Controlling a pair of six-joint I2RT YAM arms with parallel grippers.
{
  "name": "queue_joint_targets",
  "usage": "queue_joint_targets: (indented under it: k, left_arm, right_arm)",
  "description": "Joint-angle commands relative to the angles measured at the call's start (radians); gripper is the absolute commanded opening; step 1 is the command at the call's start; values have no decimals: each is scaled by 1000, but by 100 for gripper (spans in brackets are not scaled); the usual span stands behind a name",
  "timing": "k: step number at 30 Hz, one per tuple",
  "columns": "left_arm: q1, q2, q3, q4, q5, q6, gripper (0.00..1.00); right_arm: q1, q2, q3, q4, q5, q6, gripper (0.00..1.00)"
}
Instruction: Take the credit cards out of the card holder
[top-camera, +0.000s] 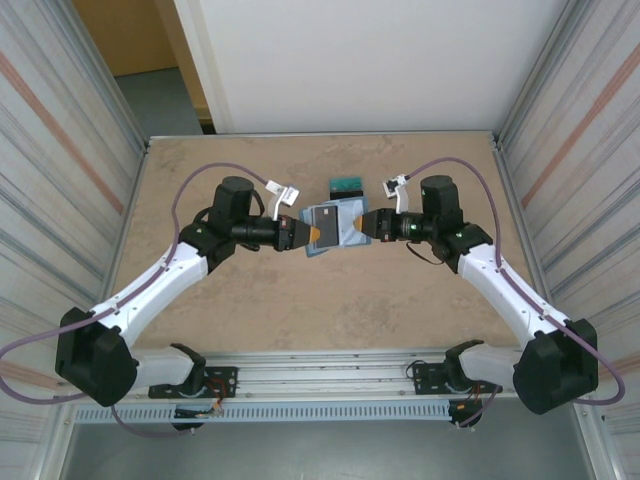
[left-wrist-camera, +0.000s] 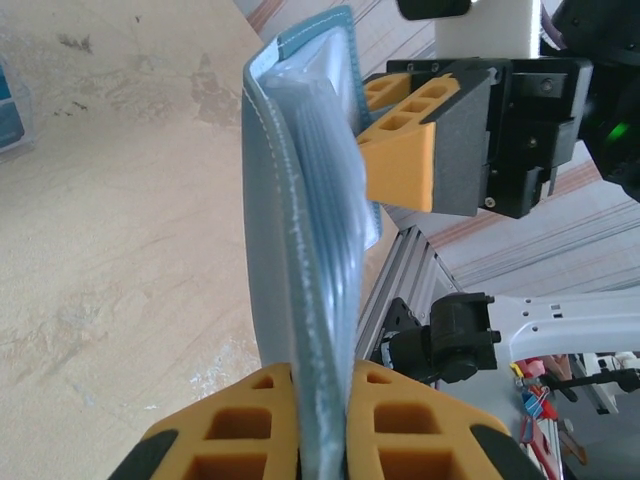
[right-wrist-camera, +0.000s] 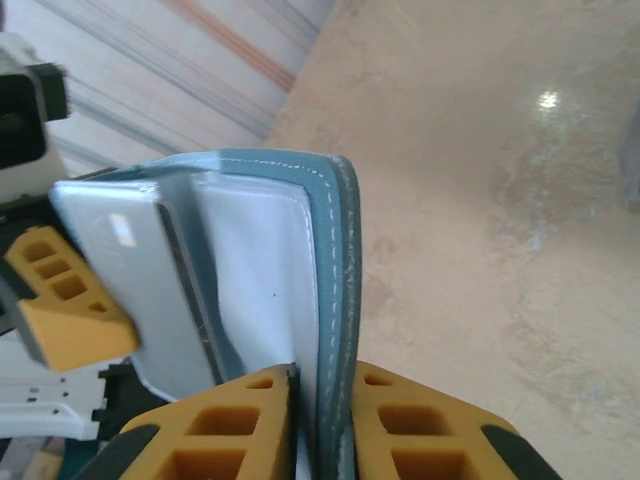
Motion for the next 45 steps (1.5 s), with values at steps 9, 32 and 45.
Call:
queue_joint_targets:
  k: [9,32,45]
  left_arm:
    - [19,19,-42,130,43,-77,62]
    - [22,-49,-153,-57,-513,-141,99]
    - [-2,-44,-168,-45,-542,-126,99]
  right_arm:
    - [-7,-33,-37,57,-55,63,0]
    - [31,41,-84,-75,179,262,0]
    - [133,314,-24,8,149,284,0]
